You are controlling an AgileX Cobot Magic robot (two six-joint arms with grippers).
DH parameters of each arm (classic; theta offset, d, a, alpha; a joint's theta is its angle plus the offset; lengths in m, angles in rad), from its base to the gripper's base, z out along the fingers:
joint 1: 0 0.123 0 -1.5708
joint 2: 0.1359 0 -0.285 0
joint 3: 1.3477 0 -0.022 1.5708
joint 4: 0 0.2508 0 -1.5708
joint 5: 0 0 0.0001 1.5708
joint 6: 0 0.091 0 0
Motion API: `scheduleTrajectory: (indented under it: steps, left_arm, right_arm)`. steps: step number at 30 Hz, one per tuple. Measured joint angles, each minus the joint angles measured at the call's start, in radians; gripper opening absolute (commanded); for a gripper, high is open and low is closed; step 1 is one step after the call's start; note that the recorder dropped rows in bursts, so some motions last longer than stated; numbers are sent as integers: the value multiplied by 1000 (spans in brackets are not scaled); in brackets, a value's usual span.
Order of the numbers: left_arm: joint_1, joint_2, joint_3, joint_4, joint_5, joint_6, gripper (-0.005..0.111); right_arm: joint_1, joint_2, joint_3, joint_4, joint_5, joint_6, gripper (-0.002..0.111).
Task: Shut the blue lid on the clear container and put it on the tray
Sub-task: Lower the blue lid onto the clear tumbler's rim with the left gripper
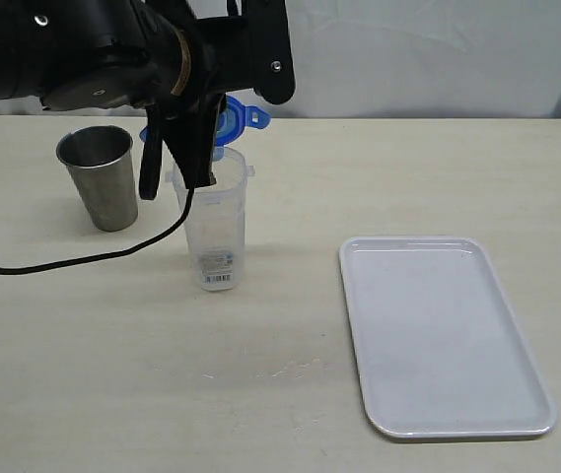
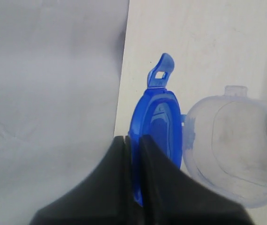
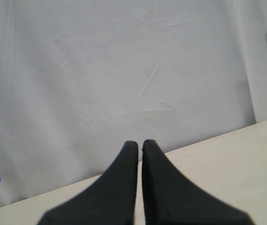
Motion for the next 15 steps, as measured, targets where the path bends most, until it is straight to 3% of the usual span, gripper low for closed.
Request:
scheduleTrajectory:
  steps: [15]
  left_arm:
    - [0,-35,0,-30,-2,8,0]
  right_arm:
    - [0,0,0,0,1,0,4]
